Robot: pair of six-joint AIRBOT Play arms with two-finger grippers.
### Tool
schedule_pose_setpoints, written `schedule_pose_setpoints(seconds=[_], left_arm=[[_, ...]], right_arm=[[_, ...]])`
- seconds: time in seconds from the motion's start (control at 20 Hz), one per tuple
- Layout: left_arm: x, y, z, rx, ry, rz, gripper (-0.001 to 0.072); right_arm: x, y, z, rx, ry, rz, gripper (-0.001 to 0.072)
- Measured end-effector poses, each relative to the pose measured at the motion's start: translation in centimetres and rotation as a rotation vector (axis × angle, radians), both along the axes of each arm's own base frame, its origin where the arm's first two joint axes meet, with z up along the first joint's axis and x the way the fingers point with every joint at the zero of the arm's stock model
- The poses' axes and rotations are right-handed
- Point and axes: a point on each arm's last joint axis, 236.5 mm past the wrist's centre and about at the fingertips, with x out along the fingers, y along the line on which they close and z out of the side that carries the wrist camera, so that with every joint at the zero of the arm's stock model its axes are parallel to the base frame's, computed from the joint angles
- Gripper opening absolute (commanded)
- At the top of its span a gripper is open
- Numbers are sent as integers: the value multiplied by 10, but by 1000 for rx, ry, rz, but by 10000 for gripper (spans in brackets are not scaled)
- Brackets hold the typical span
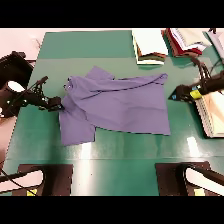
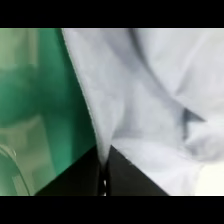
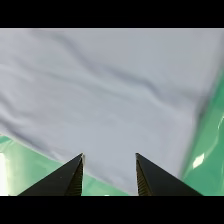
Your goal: Fold the shirts.
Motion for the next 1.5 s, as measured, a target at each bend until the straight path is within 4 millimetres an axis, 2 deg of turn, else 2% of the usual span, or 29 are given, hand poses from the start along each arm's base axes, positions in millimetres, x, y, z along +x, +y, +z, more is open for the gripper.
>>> schedule_pose_setpoints(seconds=[0.05,0.1,0.2,0.3,0.35,0.5,0.7,0.75,0.8,0.9,0.95,1.05,1.1,1.15,1.25,1.3,1.4,1.5], left_arm=[[1,-1,9,2,-20,-5,25],[1,-1,15,4,-34,-11,25],[3,-1,24,8,-57,-15,25],[3,-2,28,9,-65,-18,25],[3,-2,30,10,-68,-19,25],[3,-2,32,9,-72,-20,25],[3,-2,33,9,-74,-19,25],[3,-2,33,9,-74,-19,25],[3,-2,33,9,-73,-19,25],[1,-3,33,7,-67,-24,24],[0,-3,35,6,-69,-26,24],[-1,-3,45,10,-92,-27,25],[1,-3,57,14,-122,-26,24],[4,-3,72,20,-161,-22,25],[10,-2,118,33,-273,-11,24],[12,-2,151,43,-353,-3,25],[11,-2,228,62,-538,18,24],[-4,-4,320,83,-762,38,24]], right_arm=[[-14,-11,-13,-5,44,-31,429],[-31,-23,-29,-12,98,-69,520],[-63,-40,-58,-6,199,-147,510],[-93,-49,-84,14,289,-216,445],[-104,-50,-95,27,317,-244,445],[-116,-38,-114,80,337,-282,437],[-107,-6,-122,144,313,-259,429],[-105,4,-123,162,315,-244,342],[-103,12,-126,173,319,-229,222],[-104,28,-132,182,334,-184,75],[-104,34,-134,180,330,-160,36],[-100,38,-130,156,288,-119,19],[-92,37,-123,141,243,-108,19],[-79,38,-108,138,177,-98,19],[-53,37,-66,124,32,-70,19],[-34,35,-34,107,-78,-59,19],[-4,31,46,73,-310,-36,19],[12,28,144,23,-573,-16,19]])
